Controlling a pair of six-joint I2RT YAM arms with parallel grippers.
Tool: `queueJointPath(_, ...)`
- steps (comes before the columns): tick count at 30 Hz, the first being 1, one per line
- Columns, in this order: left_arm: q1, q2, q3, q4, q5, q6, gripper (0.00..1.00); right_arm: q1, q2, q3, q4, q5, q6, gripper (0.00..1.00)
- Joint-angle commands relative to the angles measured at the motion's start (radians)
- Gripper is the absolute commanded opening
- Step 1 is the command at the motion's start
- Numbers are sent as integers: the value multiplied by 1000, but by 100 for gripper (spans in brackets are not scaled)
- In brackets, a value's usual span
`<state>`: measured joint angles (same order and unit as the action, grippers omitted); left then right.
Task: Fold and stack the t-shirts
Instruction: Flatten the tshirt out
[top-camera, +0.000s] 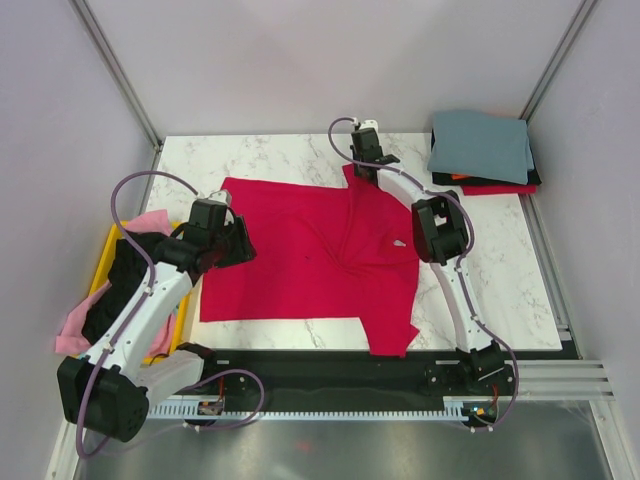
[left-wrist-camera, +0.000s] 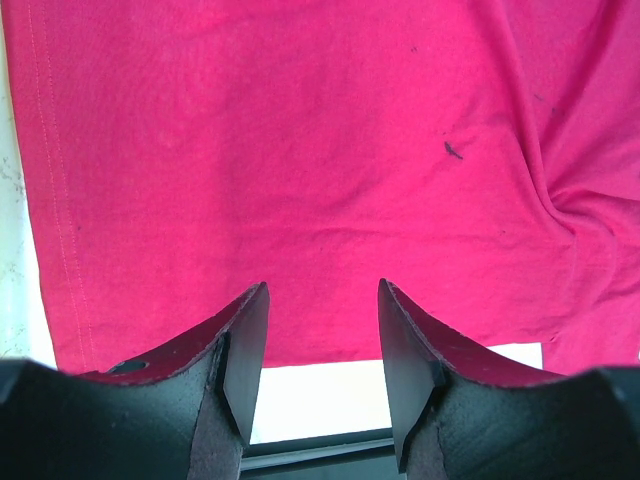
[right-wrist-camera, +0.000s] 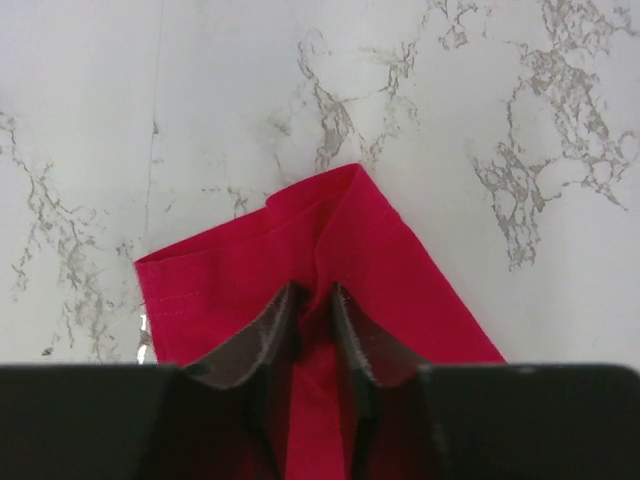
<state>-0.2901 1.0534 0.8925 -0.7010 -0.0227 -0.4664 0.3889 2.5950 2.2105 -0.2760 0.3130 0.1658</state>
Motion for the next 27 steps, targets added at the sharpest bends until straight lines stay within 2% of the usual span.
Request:
queueJointPath(1, -1, 3, 6, 28, 12, 41, 55, -1, -91, -60, 41, 24, 0, 24)
queueJointPath(3, -3, 5, 6, 26, 13, 41, 55, -1, -113, -89, 64, 29, -3, 12)
queueJointPath(4, -3, 8, 6, 28, 15, 41, 55, -2, -118, -92, 64, 31, -3, 12)
queueJointPath(5, -3, 8, 8, 28, 17, 41, 55, -1, -121, -94, 64, 34, -2, 14)
queueJointPath(6, -3, 10, 8, 26, 18, 41, 55, -1, -122, -92, 63, 32, -2, 25)
queueJointPath(7, -3, 14, 6, 26, 18, 43, 55, -1, -124, -94, 63, 32, 1, 30)
queueJointPath(10, -3, 11, 6, 26, 17, 43, 55, -1, -134, -98, 63, 40, 0, 34)
queueJointPath(15, -3, 10, 8, 29, 18, 43, 55, -1, -151, -118, 67, 37, 0, 32)
queueJointPath(21, -3, 8, 10, 26, 14, 45, 55, -4, -138, -118, 69, 9, 5, 14)
queueJointPath(22, -3, 5, 8, 28, 12, 45, 55, -5, -135, -118, 69, 5, 8, 5)
queueJointPath(23, -3, 7, 8, 28, 10, 46, 55, -7, -133, -117, 69, 0, 11, 0)
queueJointPath(27, -3, 7, 8, 28, 10, 46, 55, -12, -147, -121, 73, -11, 12, 0)
